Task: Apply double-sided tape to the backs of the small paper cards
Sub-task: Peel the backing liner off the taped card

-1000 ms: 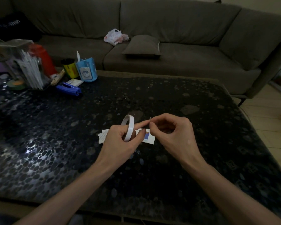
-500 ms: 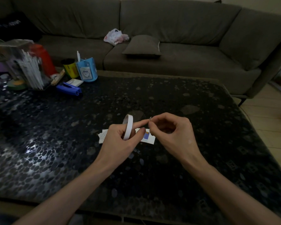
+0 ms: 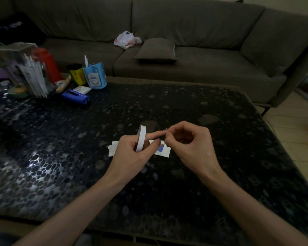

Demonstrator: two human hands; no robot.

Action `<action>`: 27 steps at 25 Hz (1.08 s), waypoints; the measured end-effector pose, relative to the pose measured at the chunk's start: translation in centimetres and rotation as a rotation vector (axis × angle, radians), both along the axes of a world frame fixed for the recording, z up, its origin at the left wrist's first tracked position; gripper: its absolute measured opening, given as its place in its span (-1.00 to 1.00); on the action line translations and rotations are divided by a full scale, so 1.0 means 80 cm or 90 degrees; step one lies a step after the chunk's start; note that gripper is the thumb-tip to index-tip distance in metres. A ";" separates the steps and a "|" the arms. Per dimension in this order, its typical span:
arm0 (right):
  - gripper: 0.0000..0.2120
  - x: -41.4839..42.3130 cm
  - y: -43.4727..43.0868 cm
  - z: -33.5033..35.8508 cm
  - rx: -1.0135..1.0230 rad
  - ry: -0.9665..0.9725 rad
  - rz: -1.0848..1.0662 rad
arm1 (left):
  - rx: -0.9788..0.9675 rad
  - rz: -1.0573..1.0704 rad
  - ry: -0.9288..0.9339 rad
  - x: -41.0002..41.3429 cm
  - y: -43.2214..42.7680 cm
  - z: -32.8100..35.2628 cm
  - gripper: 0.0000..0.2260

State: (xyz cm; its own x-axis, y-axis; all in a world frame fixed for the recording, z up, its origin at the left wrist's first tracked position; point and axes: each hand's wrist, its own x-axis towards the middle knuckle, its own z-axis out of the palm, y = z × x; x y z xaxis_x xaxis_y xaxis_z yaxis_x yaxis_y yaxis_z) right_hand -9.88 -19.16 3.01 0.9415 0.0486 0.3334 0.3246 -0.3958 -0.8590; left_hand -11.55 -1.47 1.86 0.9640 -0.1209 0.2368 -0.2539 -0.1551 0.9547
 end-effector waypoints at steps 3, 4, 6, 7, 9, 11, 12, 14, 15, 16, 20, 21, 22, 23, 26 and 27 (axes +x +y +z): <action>-0.90 0.001 -0.001 0.001 0.037 0.020 0.019 | -0.022 0.016 0.004 0.000 0.001 0.000 -0.76; -0.91 0.001 0.000 0.002 0.055 0.027 0.027 | -0.037 0.024 0.008 0.000 0.002 0.000 -0.78; -0.91 0.001 0.001 0.003 0.087 0.037 0.036 | -0.077 0.045 0.041 0.002 0.002 -0.001 -0.85; -0.90 0.000 0.001 0.003 0.091 0.040 0.037 | -0.099 0.061 0.063 0.003 0.003 0.000 -0.87; -0.87 -0.001 0.003 0.004 0.082 0.044 0.040 | -0.129 0.097 0.080 0.003 0.005 0.001 -0.82; -0.86 -0.002 0.003 0.006 0.070 0.045 0.046 | -0.137 0.127 0.089 0.004 0.006 0.000 -0.87; -0.85 -0.003 0.004 0.007 0.065 0.044 0.048 | -0.141 0.135 0.094 0.004 0.005 0.001 -0.91; -0.83 -0.004 0.006 0.007 0.059 0.044 0.050 | -0.138 0.146 0.107 0.004 0.005 -0.001 -0.92; -0.83 -0.004 0.006 0.007 0.057 0.043 0.050 | -0.132 0.150 0.114 0.005 0.004 -0.002 -0.91; -0.84 -0.004 0.007 0.007 0.056 0.041 0.048 | -0.128 0.153 0.120 0.005 0.004 -0.003 -0.91; -0.86 -0.004 0.005 0.006 0.061 0.043 0.044 | -0.113 0.170 0.136 0.005 0.004 -0.004 -0.90; -0.86 -0.004 0.005 0.006 0.063 0.044 0.045 | -0.111 0.171 0.141 0.005 0.004 -0.004 -0.90; -0.86 -0.004 0.005 0.006 0.064 0.043 0.047 | -0.111 0.173 0.146 0.005 0.004 -0.004 -0.90; -0.85 -0.004 0.005 0.006 0.065 0.043 0.049 | -0.110 0.174 0.152 0.005 0.004 -0.003 -0.90; -0.85 -0.005 0.005 0.006 0.070 0.044 0.051 | -0.105 0.165 0.167 0.004 0.003 -0.003 -0.89; -0.86 -0.004 0.005 0.006 0.069 0.045 0.049 | -0.107 0.161 0.172 0.004 0.003 -0.003 -0.89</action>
State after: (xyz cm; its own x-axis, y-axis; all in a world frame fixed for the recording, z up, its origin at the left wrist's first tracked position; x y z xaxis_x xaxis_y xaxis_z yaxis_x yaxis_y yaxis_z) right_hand -10.24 -18.79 3.50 0.9576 0.0893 0.2738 0.2880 -0.2757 -0.9171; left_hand -11.22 -1.25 1.66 0.9886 0.1467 -0.0324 0.0352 -0.0167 0.9992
